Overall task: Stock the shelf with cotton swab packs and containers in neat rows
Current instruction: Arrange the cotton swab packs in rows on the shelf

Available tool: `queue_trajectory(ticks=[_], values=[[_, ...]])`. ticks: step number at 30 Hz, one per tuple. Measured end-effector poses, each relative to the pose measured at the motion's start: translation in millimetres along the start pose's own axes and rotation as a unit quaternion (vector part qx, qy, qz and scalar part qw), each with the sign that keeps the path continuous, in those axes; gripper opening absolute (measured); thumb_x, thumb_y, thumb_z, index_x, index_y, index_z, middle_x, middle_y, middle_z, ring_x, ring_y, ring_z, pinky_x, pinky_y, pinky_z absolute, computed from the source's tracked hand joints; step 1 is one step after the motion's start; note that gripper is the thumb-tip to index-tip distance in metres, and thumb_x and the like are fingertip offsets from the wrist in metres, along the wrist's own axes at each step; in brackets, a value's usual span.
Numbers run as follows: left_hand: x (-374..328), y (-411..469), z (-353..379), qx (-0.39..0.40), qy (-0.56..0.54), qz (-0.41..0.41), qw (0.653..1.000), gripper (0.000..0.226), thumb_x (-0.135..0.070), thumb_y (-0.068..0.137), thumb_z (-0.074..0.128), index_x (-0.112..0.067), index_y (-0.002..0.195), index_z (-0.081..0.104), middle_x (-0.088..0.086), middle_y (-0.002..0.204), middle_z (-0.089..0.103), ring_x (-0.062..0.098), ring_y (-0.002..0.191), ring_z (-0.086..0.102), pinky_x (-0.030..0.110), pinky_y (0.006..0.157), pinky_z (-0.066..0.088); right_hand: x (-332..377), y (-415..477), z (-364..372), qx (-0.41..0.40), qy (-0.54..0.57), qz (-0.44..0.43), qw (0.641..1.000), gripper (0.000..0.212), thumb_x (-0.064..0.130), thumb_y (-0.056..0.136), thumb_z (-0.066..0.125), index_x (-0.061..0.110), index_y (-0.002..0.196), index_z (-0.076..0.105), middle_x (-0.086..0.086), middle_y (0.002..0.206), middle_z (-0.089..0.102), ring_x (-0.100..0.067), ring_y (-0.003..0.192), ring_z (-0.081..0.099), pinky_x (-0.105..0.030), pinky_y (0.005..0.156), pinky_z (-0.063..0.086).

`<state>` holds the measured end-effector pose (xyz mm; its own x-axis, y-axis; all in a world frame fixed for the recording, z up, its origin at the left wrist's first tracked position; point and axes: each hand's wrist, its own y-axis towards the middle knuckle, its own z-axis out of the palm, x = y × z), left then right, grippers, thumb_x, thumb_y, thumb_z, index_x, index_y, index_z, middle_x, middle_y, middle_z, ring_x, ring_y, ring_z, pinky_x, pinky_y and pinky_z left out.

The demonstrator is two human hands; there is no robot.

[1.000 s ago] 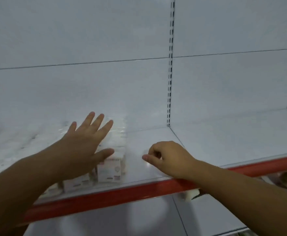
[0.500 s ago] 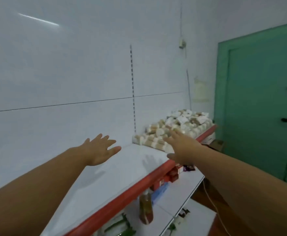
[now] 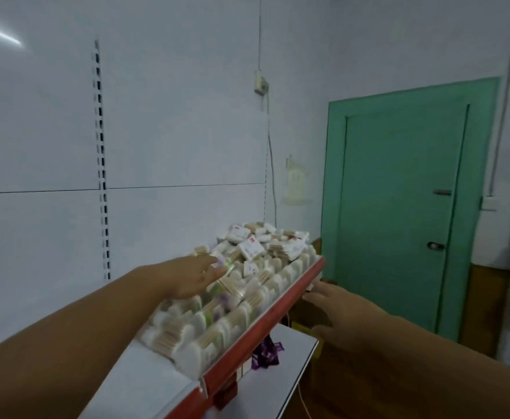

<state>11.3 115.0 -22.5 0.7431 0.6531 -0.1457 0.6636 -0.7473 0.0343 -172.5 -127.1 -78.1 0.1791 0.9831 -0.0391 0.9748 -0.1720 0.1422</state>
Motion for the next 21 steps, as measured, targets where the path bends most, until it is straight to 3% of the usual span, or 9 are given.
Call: queue_trajectory(ticks=[3,6,9,15,18,21], values=[[-0.5,67.6,-12.8,0.011,0.016,-0.002,1.0,0.058,-0.059,0.097,0.027,-0.023,0.138,0.046,0.002,0.145,0.046,0.018,0.128,0.046,0.03,0.104,0.034,-36.9,47.5,-5.5,0.006,0.008,-0.002,1.0,0.059,0.04,0.088,0.055,0.037,0.143,0.034,0.008,0.15,0.033,-0.016,0.133,0.035,-0.035,0.11,0.034],[-5.8,128.5,-18.9,0.006,0.038,-0.009,0.999,0.051,-0.052,0.097,0.039,-0.02,0.136,0.048,0.003,0.139,0.05,0.017,0.111,0.054,0.029,0.096,0.042,-77.0,86.4,-8.7,0.005,0.025,0.005,1.0,0.046,0.045,0.085,0.053,0.039,0.131,0.046,0.009,0.132,0.051,-0.013,0.115,0.049,-0.034,0.099,0.044],[-18.0,178.1,-5.8,0.035,0.077,-0.019,0.996,0.051,-0.048,0.095,0.046,-0.02,0.138,0.048,0.004,0.14,0.05,0.019,0.116,0.052,0.028,0.094,0.042,-113.4,123.9,-1.8,-0.012,0.032,0.008,0.999,0.044,0.049,0.084,0.049,0.037,0.126,0.05,0.008,0.125,0.054,-0.012,0.108,0.051,-0.033,0.095,0.045],[-37.0,251.6,24.7,0.064,0.074,-0.024,0.995,0.053,-0.051,0.094,0.048,-0.024,0.139,0.046,0.0,0.137,0.053,0.016,0.117,0.052,0.024,0.086,0.038,-187.0,227.4,31.8,-0.052,0.104,0.041,0.992,0.048,0.043,0.088,0.055,0.028,0.133,0.048,0.002,0.136,0.051,-0.017,0.119,0.05,-0.029,0.095,0.041],[-40.4,283.1,21.7,0.036,0.054,-0.059,0.996,0.049,-0.05,0.094,0.048,-0.026,0.137,0.048,-0.004,0.133,0.057,0.012,0.114,0.052,0.021,0.085,0.036,-200.6,286.2,45.3,-0.09,0.162,0.0,0.983,0.052,0.051,0.087,0.056,0.027,0.133,0.049,0.002,0.137,0.051,-0.016,0.12,0.05,-0.028,0.094,0.04],[-50.3,313.7,17.6,0.003,0.057,-0.114,0.992,0.044,-0.045,0.095,0.048,-0.025,0.134,0.052,-0.001,0.133,0.057,0.014,0.117,0.052,0.023,0.093,0.038,-196.8,336.6,54.2,-0.092,0.206,-0.061,0.972,0.059,0.058,0.081,0.06,0.026,0.13,0.052,0.003,0.137,0.05,-0.016,0.124,0.045,-0.031,0.098,0.038]])
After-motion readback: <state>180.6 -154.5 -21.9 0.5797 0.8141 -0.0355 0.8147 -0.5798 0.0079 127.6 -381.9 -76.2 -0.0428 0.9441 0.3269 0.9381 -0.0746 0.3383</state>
